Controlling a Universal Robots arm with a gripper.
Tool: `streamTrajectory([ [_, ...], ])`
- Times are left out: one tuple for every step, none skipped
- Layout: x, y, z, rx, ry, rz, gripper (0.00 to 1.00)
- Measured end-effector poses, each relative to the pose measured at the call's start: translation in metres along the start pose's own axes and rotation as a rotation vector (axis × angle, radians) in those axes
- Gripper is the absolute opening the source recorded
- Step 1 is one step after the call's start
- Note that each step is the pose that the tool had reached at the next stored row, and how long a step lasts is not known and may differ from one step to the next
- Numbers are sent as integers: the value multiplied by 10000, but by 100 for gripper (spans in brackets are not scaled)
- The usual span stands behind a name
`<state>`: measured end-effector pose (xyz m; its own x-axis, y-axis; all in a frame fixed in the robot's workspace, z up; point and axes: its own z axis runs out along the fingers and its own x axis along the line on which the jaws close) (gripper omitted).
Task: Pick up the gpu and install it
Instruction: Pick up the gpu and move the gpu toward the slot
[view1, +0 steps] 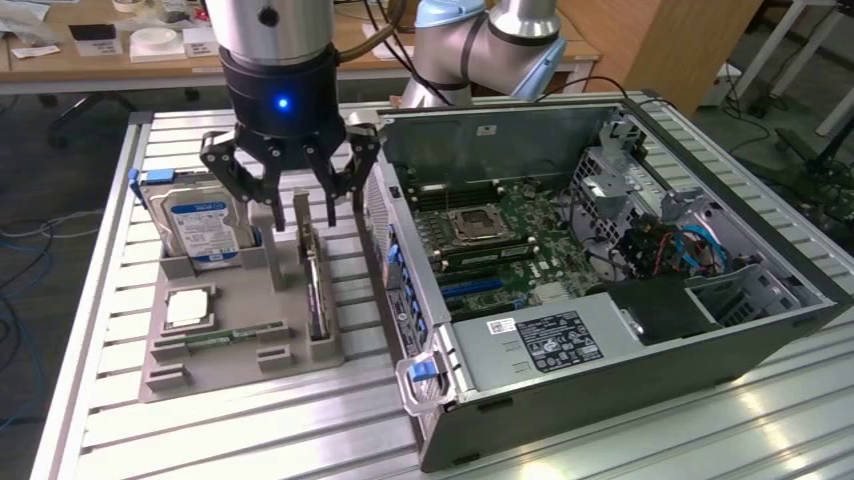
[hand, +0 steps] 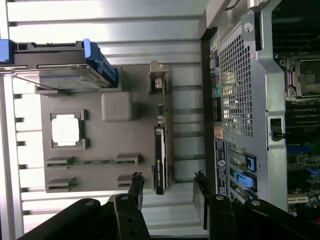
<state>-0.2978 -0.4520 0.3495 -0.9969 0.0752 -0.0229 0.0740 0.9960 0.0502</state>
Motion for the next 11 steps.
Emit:
streamTrajectory([
  [0,0,3,0,0,0,53],
  [0,0,6,-1,-1,0,53],
  [0,0,10,-1,-1,0,53],
  [0,-1,13,-2,-1,0,53],
  [0,-1,16,-1,0,0,53],
  [0,-1,19,-1,-1,0,53],
  [0,-1,22,-1,-1,0,53],
  [0,-1,24,-1,-1,0,53],
  [1,-1,28,-1,-1,0,53],
  [0,-1,31,-2,-1,-1,53],
  [1,-2,34,-1,-1,0,53],
])
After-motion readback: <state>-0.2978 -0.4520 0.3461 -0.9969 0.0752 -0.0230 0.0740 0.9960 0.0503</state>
